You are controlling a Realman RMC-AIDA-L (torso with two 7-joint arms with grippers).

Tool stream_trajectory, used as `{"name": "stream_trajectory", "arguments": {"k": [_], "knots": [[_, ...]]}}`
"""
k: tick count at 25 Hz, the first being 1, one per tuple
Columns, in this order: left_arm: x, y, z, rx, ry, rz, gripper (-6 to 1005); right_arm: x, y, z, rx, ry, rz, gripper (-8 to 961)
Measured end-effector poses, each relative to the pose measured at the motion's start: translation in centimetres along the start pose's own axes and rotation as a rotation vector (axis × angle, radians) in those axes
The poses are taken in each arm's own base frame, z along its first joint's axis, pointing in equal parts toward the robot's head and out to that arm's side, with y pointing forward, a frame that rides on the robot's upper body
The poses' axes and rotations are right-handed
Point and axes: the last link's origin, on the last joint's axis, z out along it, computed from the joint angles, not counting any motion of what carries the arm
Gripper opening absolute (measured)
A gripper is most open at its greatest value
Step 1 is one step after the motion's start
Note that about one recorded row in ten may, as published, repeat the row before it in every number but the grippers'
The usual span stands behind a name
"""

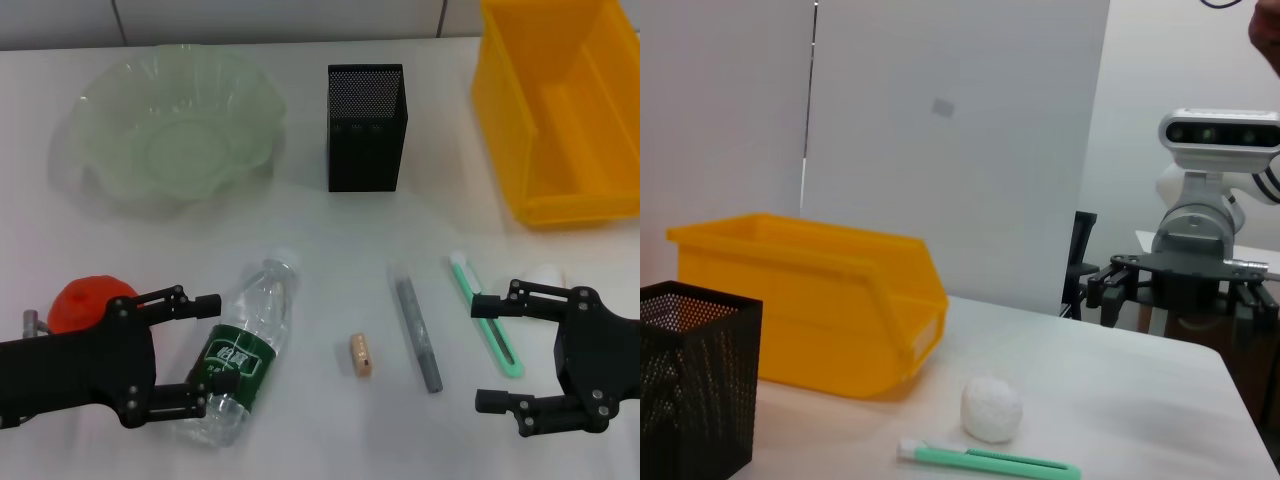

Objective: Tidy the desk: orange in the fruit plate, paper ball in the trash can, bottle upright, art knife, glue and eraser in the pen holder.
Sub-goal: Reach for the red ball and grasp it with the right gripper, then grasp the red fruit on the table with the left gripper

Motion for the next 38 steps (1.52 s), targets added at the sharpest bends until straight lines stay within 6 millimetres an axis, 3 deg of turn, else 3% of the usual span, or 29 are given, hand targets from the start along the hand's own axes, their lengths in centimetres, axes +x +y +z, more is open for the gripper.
{"name": "stream_trajectory", "arguments": {"k": [10,14,19,26,34,38], "knots": [[0.4,-0.6,-1.0,0.051,0.004,0.046,766,0.4,-0.1,0.5,0.029,-0.020,0.006,834],[-0.2,-1.7,-4.1,0.274,0.036,0.026,752,0.6,-0.1,0.7,0.050,-0.033,0.018,834],[-2.2,-2.0,-5.6,0.397,-0.035,-0.027,736,0.9,-0.3,0.9,0.060,-0.030,0.027,834],[-4.2,-2.5,-5.8,0.480,-0.124,-0.087,713,1.3,-0.7,1.4,0.075,-0.014,0.040,833],[-4.0,-3.0,-5.4,0.462,-0.138,-0.085,686,1.4,-0.7,1.3,0.088,-0.015,0.046,833],[-3.6,-3.1,-5.3,0.451,-0.123,-0.081,465,1.4,-0.6,1.2,0.095,-0.019,0.048,833]]}}
